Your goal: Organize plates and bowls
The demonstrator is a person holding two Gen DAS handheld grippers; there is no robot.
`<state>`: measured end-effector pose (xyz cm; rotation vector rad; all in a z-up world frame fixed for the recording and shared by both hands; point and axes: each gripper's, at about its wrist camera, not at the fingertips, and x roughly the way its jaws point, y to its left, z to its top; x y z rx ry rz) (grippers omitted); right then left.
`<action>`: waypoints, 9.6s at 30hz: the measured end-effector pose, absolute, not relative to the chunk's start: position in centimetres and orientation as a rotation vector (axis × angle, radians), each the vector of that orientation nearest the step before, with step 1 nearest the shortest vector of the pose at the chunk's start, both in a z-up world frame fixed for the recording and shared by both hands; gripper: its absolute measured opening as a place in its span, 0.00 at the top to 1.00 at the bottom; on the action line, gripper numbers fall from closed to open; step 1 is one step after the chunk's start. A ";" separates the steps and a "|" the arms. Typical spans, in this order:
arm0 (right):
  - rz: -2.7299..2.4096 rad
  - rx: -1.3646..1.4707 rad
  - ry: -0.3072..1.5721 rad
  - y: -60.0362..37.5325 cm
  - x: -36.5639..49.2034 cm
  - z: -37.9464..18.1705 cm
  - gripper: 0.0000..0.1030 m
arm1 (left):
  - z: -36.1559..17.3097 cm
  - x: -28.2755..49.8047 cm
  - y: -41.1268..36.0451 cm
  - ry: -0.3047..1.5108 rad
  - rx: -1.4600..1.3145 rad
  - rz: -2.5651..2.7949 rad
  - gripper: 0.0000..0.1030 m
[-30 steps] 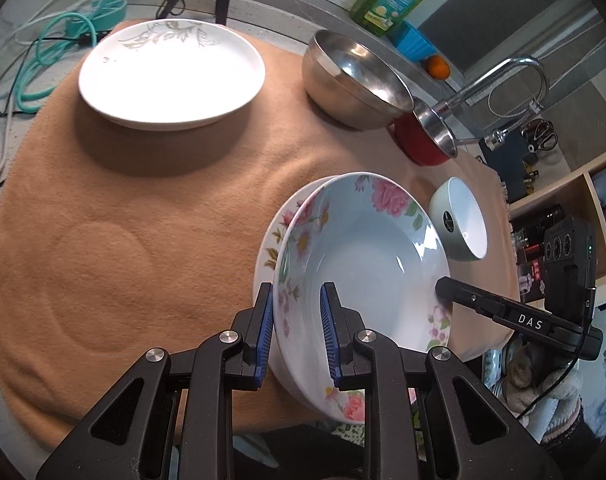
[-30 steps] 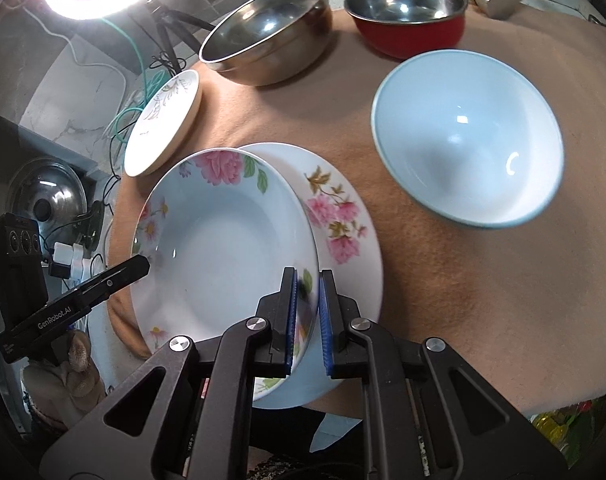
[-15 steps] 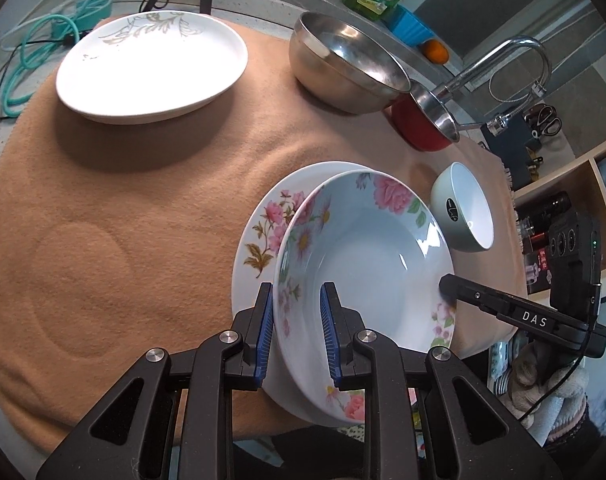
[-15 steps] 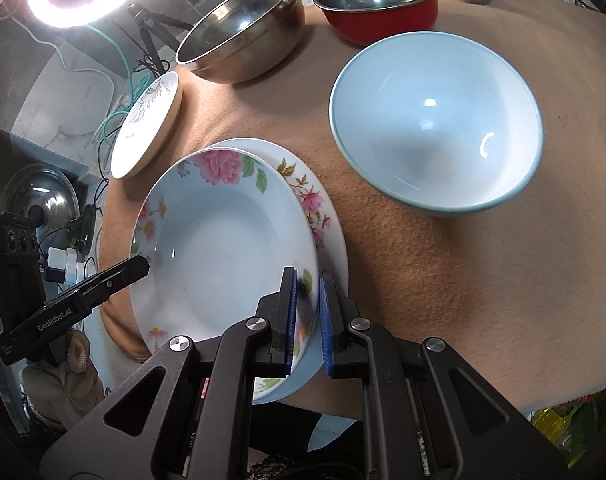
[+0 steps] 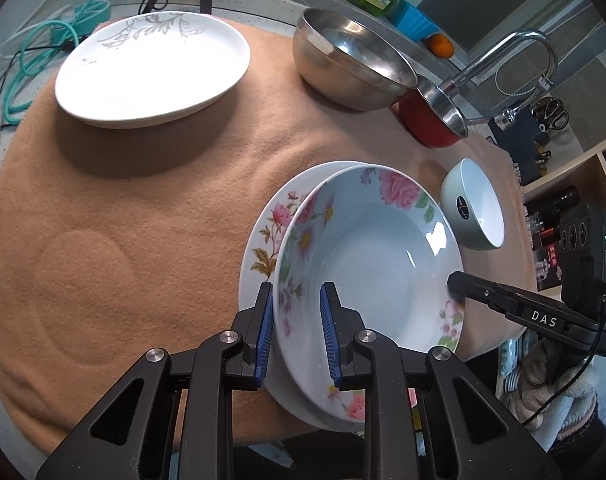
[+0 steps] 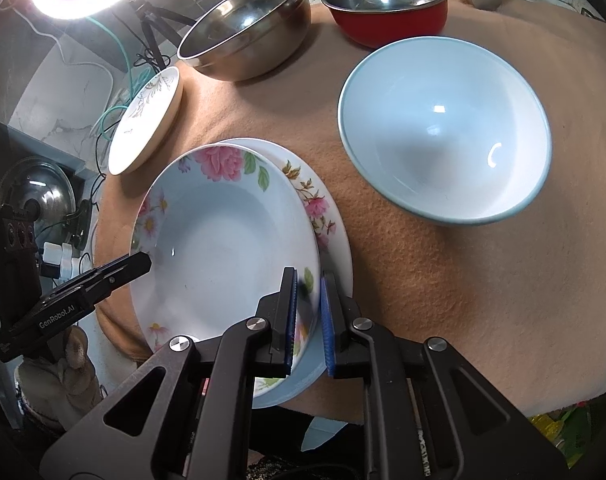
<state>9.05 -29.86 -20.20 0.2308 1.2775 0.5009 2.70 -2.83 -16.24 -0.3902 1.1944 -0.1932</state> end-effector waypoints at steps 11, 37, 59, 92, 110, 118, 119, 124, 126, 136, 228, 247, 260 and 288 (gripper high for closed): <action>0.500 0.188 1.273 -29.3 9.0 -20.0 0.83 | -16.2 2.9 -2.9 1.203 -0.372 -0.193 0.80; 0.478 0.055 1.254 -27.7 8.5 -19.6 0.76 | -15.9 3.2 -5.9 1.180 -0.059 -0.142 0.80; 0.433 -0.101 1.199 -26.8 7.8 -19.1 0.76 | -15.7 3.1 -4.8 1.171 -0.122 -0.159 0.80; 0.625 0.129 1.023 -15.9 12.9 -11.9 0.00 | -11.3 6.7 12.0 0.981 -0.335 0.033 0.35; 0.571 0.093 1.085 -10.2 17.0 -14.3 0.01 | -13.7 12.4 15.4 1.001 -0.394 -0.036 0.35; 0.579 0.119 1.126 -8.7 18.8 -15.8 0.22 | -14.8 14.1 15.5 1.021 -0.346 -0.045 0.41; 0.576 0.129 1.134 -8.7 19.0 -16.1 0.25 | -15.0 14.3 15.7 1.024 -0.348 -0.047 0.43; 0.579 0.213 1.199 -8.8 20.5 -17.7 0.52 | -15.8 15.2 16.3 1.038 -0.363 -0.051 0.58; 0.577 0.226 1.210 -8.8 20.8 -18.0 0.59 | -16.0 15.5 16.5 1.042 -0.372 -0.049 0.61; 0.535 0.216 1.219 -8.2 22.2 -18.6 0.76 | -17.1 16.4 17.0 1.067 -0.379 -0.050 0.77; 0.374 0.270 1.238 -28.6 7.6 -17.2 0.91 | -13.1 4.3 -1.5 1.128 -0.278 -0.312 0.89; 0.352 0.247 1.271 -29.6 6.5 -18.7 0.91 | -14.1 3.9 -2.8 1.162 -0.239 -0.320 0.89; 0.339 0.184 1.266 -29.2 6.3 -18.8 0.91 | -14.7 3.6 -3.2 1.181 -0.236 -0.320 0.89; 0.331 0.038 1.257 -27.6 6.2 -18.7 0.89 | -14.4 3.4 -4.1 1.173 -0.138 -0.293 0.89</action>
